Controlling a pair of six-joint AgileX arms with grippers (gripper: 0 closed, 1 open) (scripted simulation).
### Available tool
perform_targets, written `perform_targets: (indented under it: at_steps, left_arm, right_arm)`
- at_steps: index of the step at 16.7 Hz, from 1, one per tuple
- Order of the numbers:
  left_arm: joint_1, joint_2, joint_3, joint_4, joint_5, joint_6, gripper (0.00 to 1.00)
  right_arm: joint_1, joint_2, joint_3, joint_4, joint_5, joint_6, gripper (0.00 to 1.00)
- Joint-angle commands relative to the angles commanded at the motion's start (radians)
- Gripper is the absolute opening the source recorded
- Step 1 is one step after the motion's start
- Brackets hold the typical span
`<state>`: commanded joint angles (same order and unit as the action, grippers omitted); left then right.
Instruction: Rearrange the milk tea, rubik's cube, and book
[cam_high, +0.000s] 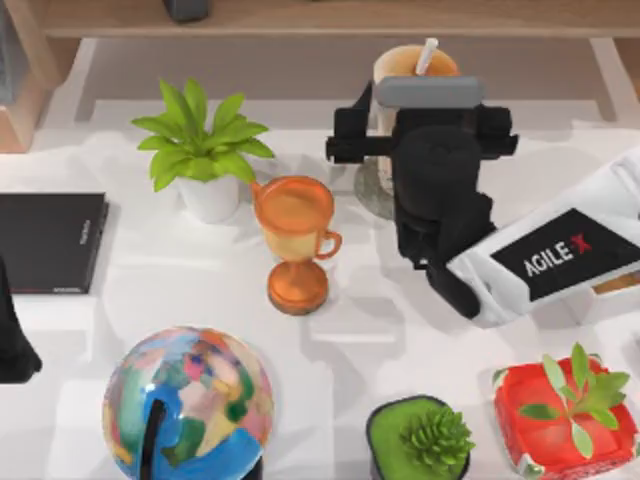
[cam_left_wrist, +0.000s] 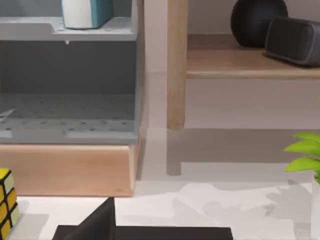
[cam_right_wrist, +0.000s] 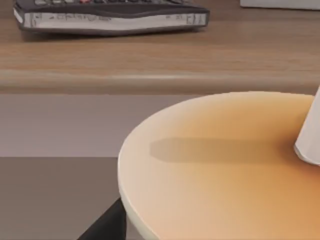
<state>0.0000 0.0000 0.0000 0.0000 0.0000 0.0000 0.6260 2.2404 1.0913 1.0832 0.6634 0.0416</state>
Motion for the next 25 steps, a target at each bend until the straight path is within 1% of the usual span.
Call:
perform_targets:
  at_steps: [7, 12, 17, 25]
  left_arm:
    - [0.000, 0.000, 0.000, 0.000, 0.000, 0.000, 1.00]
    - [0.000, 0.000, 0.000, 0.000, 0.000, 0.000, 1.00]
    - [0.000, 0.000, 0.000, 0.000, 0.000, 0.000, 1.00]
    - [0.000, 0.000, 0.000, 0.000, 0.000, 0.000, 1.00]
  right_arm:
    - [0.000, -0.003, -0.003, 0.003, 0.001, 0.000, 1.00]
    - [0.038, -0.052, -0.104, 0.048, 0.042, 0.004, 1.00]
    - [0.039, -0.055, -0.110, 0.050, 0.045, 0.005, 1.00]
    - [0.064, -0.213, -0.154, -0.086, 0.072, 0.009, 1.00]
